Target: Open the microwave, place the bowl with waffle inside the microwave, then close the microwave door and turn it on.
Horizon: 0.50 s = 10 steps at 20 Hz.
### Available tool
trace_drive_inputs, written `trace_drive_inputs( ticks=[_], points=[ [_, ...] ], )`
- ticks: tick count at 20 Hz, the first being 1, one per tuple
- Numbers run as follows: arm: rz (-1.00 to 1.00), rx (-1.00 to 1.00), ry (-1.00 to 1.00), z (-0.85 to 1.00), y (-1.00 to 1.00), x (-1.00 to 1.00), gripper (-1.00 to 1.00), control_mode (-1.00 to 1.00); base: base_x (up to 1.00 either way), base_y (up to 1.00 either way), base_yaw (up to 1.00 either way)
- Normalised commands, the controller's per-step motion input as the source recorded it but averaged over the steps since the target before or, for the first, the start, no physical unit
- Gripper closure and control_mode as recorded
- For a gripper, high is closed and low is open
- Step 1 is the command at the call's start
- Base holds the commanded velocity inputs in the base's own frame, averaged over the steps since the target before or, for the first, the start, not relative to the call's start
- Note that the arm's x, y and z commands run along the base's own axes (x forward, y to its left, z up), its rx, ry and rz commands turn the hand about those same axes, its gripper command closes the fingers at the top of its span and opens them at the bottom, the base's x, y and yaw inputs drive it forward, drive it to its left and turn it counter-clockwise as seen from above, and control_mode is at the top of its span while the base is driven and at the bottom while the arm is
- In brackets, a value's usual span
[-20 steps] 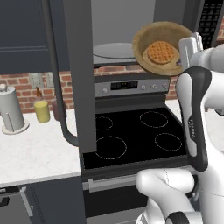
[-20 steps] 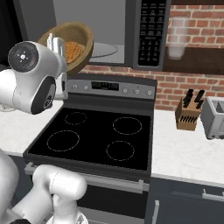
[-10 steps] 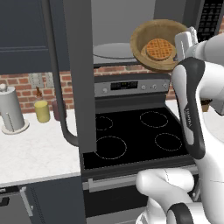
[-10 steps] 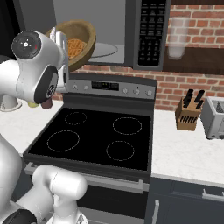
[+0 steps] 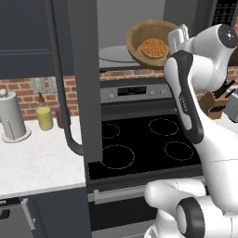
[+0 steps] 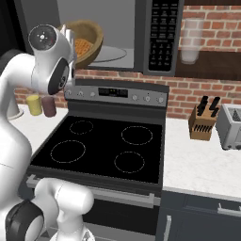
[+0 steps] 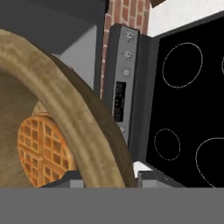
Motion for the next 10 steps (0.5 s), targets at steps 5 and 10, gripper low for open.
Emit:
trace_drive_inputs(
  ticks=[5,10],
  points=[
    [0.03,0.08,0.0,0.0,0.1,0.33,1.0,-1.0,0.0,0.0,0.0],
    [0.04,0.03,0.0,0.0,0.04,0.26,1.0,-1.0,0.0,0.0,0.0]
  ],
)
